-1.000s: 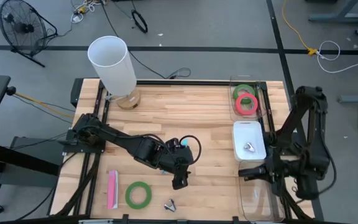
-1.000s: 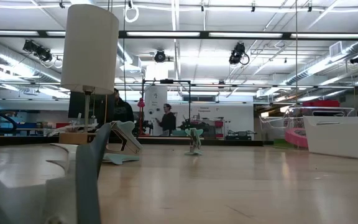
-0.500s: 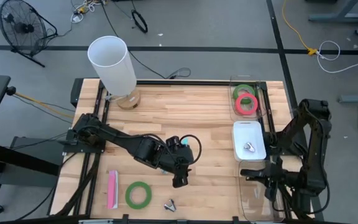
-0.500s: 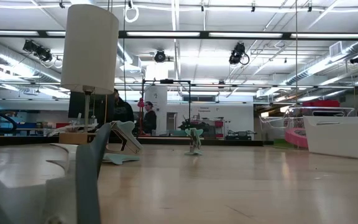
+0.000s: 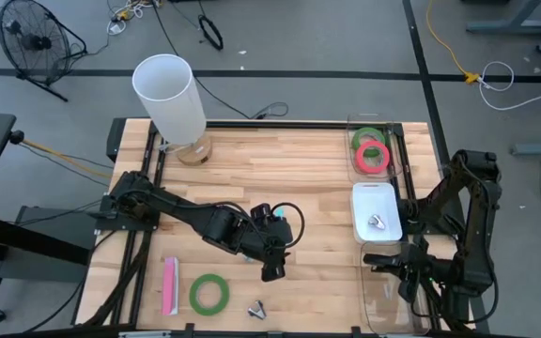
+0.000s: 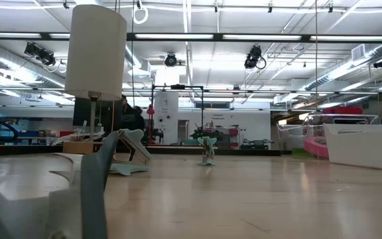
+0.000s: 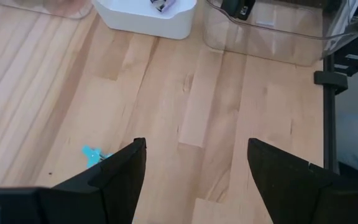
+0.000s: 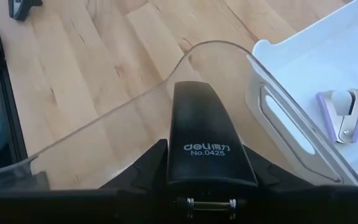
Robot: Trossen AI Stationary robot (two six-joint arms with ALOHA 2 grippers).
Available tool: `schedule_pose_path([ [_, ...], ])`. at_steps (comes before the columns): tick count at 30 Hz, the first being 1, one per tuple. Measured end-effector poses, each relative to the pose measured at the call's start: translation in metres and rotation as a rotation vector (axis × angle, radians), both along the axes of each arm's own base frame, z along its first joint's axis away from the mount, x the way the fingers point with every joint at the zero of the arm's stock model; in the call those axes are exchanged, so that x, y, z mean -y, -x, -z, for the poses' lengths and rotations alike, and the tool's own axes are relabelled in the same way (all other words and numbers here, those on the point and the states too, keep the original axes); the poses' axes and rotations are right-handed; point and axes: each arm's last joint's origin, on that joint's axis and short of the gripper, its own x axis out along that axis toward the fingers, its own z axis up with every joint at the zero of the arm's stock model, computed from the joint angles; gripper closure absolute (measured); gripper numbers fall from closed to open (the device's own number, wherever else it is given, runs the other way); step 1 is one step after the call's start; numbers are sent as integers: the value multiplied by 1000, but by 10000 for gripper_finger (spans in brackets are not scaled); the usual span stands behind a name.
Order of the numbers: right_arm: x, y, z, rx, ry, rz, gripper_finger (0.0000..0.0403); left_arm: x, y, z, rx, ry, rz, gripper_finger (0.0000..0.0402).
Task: Pick and place Stapler, Stapler remover, tape
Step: Put the black stapler into the bottom transparent bin, then put the blue stapler remover into the white bin
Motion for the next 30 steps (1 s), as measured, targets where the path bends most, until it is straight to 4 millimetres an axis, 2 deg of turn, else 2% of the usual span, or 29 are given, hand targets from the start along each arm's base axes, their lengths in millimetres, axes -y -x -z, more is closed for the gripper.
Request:
schedule_pose_path([
  [11, -1, 1, 7, -47, 10, -58, 271, 0, 0, 0, 2, -4, -4, 119],
  [13, -1, 1, 7, -47, 11, -64, 237, 0, 0, 0, 2, -5, -5, 119],
  [18, -1, 1, 7, -45, 4, -64, 103, 0, 0, 0, 2, -5, -4, 119],
  [21, -2, 0, 7, -43, -2, -61, 59, 0, 0, 0, 2, -4, -4, 119],
  [25, -2, 0, 7, -43, -6, -59, 44, 0, 0, 0, 2, -5, -4, 119],
  [30, -2, 2, 7, -114, -20, -81, 59, 0, 0, 0, 2, -5, -4, 119],
])
